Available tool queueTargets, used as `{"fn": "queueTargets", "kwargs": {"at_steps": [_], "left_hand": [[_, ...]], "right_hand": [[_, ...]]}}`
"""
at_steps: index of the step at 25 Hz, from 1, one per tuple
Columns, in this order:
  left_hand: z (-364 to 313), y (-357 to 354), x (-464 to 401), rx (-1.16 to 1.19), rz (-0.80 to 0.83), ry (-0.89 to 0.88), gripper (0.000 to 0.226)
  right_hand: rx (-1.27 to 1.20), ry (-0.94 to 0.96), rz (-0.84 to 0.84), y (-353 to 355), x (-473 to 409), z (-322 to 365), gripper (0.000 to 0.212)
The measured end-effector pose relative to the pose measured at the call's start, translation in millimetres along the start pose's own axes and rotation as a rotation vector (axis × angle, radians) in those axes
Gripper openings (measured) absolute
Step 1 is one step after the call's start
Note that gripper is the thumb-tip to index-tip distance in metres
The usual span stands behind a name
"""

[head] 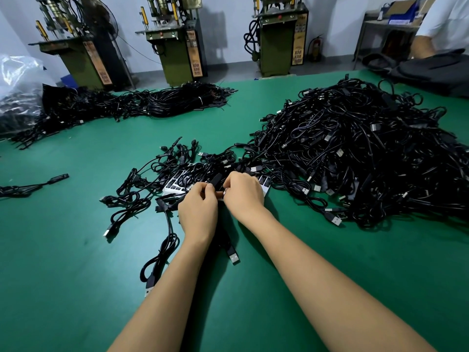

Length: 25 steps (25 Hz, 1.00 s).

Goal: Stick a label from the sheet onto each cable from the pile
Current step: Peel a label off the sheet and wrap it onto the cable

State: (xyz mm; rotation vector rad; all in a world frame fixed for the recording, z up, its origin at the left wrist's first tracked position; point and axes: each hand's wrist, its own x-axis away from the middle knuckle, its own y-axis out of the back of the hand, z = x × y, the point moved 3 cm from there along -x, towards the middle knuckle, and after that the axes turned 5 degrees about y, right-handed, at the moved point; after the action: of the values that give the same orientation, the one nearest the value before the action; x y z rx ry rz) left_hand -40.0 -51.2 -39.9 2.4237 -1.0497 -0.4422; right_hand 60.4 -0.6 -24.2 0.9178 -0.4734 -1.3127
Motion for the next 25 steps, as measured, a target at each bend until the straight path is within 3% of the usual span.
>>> {"fn": "queueTargets", "kwargs": {"at_steps": [6, 10, 13, 19, 25], "left_hand": [[0.3, -0.2, -0.2, 0.011, 0.012, -0.016, 0.021], [-4.6, 2.7, 6.5, 0.169, 0.048, -0.07, 0.021], [-14.9, -6.7, 20.4, 0.304, 0.187, -0.123, 0.019], [-30.5, -45.5, 50.3, 0.275, 0.552, -0.127, 0.019], [-30.3, -43.3, 50.0, 0.265, 0.671, -0.165, 0.018]], "right_hand": [[-0.133, 0.048, -0.057, 15.1, 14.3, 3.1, 0.014], [-0.499, -0.044, -0.116, 53.7, 24.6, -21.1, 0.012], [-0.817, -0.16, -0.131, 77.8, 39.0, -50.4, 0.015], [-0.969, -0.26, -0.304, 85.1, 58.4, -91.5, 0.013], [-0.918, -0.179, -0.435, 63.3, 64.4, -84.5, 0.015]]}}
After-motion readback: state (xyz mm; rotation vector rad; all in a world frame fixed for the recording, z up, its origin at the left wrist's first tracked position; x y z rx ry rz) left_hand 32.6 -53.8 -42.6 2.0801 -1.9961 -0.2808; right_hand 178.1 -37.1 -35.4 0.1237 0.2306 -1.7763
